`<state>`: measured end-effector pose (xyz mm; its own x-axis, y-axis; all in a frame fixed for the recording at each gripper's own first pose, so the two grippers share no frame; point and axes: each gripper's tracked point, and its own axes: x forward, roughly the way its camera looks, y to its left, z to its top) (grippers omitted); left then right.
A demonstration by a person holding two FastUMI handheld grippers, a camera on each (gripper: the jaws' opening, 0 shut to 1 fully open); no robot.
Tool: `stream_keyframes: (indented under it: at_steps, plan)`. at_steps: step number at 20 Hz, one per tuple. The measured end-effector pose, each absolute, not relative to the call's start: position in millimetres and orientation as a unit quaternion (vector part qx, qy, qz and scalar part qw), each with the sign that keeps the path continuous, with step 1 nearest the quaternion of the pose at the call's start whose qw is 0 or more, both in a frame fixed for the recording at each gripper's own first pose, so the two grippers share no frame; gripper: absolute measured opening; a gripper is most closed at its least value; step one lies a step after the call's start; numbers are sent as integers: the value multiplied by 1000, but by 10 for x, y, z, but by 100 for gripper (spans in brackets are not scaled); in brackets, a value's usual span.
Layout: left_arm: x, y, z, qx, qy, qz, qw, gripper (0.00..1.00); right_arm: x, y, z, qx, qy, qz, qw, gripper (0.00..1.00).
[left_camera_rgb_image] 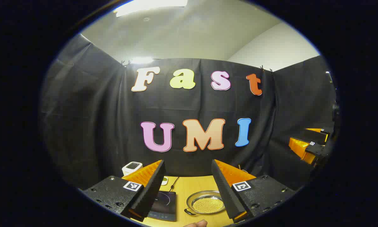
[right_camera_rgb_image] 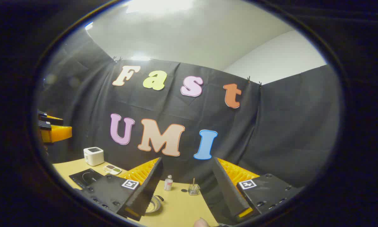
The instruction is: First push the handle of the pot to place it horizontally, then grasp the pot with both hands and set it on the induction cooktop.
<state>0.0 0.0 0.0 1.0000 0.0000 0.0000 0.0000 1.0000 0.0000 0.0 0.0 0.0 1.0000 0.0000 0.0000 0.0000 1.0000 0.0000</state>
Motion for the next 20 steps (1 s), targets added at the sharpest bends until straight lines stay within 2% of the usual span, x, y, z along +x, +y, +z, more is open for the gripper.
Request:
stream_keyframes:
  at_steps: [3,4,6,7,8,12,13,14,15,16,17,18,19,20]
  plan:
    - [-25,23,24,14,-1,10,1000,89,5,-10,-24,13,6,9,1000,99]
    - [-46,13,26,18,-3,10,1000,84,19,-15,-55,16,9,12,1000,98]
    - [-72,9,19,23,-2,11,1000,84,36,-15,-56,23,12,15,1000,98]
    - [-79,10,9,23,0,13,1000,89,41,-9,-64,26,14,17,999,98]
    - [-89,20,-7,23,2,16,1000,84,36,-14,-66,26,14,19,999,98]
    - [-97,52,-23,20,7,25,999,84,61,-10,-69,23,15,24,999,98]
    - [-91,58,-36,21,10,27,999,89,63,-15,-80,25,16,24,999,98]
    - [-103,66,-39,21,11,28,999,84,75,-21,-95,28,17,25,999,98]
    - [-104,65,-30,21,11,29,999,89,77,-27,-95,29,18,26,999,98]
    - [-102,52,-36,22,11,29,999,89,78,-41,-110,30,19,26,999,98]
    - [-103,41,-43,23,13,30,999,84,83,-46,-104,30,19,26,999,98]
    - [-100,32,-42,23,12,29,999,84,79,-52,-118,30,20,27,999,98]
    - [-98,19,-33,24,12,29,999,89,78,-59,-117,30,19,28,999,98]
    - [-99,12,-33,25,12,30,999,84,93,-55,-128,31,19,30,999,98]
